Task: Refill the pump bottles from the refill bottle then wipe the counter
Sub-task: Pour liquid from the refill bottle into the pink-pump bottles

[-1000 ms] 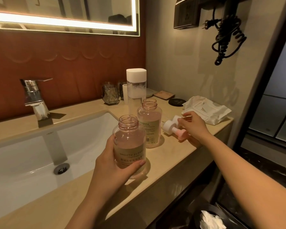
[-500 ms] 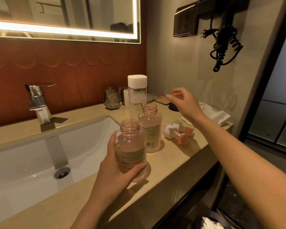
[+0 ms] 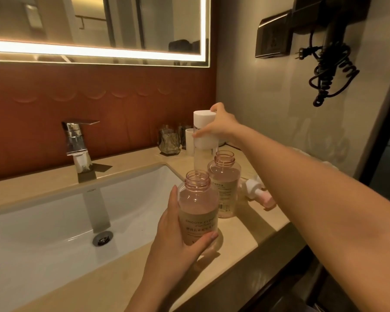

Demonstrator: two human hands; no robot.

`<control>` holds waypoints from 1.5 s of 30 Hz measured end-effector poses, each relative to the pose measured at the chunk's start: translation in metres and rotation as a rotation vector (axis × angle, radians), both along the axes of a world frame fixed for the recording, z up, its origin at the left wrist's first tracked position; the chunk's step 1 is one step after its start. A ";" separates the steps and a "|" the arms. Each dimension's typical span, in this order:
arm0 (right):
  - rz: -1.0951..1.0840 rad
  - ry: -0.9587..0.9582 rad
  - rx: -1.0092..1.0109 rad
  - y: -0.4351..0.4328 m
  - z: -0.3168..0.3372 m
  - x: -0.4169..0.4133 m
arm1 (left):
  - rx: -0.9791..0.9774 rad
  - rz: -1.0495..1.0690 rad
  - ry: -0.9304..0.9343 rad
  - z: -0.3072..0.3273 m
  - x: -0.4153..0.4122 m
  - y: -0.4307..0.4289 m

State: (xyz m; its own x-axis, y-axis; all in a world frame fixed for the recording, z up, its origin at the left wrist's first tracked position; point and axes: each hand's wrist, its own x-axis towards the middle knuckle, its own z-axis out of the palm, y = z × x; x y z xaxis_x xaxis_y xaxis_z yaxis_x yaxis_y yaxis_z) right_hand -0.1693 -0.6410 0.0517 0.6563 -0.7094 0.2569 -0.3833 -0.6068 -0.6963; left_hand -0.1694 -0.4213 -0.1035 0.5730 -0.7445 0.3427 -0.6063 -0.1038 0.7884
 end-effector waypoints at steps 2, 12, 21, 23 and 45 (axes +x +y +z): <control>-0.068 0.003 -0.052 0.001 -0.001 0.008 | 0.007 0.007 0.002 0.000 0.000 0.000; -0.152 -0.139 -0.167 -0.001 -0.018 0.017 | 0.047 0.093 0.071 0.002 0.000 -0.001; 0.003 -0.415 -0.315 0.040 0.013 0.006 | 0.006 0.093 0.108 0.011 -0.007 0.005; 0.081 -0.459 -0.358 0.056 0.033 0.000 | -0.062 0.078 0.115 0.011 -0.008 0.009; 0.525 -0.212 -0.404 0.228 0.014 -0.073 | -0.352 0.485 -0.154 0.079 -0.011 0.103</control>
